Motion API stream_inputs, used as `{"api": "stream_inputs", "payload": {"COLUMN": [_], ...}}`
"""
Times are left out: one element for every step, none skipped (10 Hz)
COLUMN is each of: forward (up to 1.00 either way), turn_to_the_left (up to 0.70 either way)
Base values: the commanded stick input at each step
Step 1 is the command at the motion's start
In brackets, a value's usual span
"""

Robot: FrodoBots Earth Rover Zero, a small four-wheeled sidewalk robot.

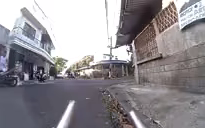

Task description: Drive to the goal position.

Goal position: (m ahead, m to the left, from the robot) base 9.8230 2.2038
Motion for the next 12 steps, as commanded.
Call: {"api": "stream_inputs", "payload": {"forward": [0.70, 0.64, 0.59, 0.53, 0.52, 0.50, 0.49, 0.48, 0.46, 0.45, 0.44, 0.43], "turn_to_the_left": [0.00, 0.00, 0.00, 0.00, 0.00, 0.00, 0.00, 0.00, 0.00, 0.00, 0.00, 0.00]}}
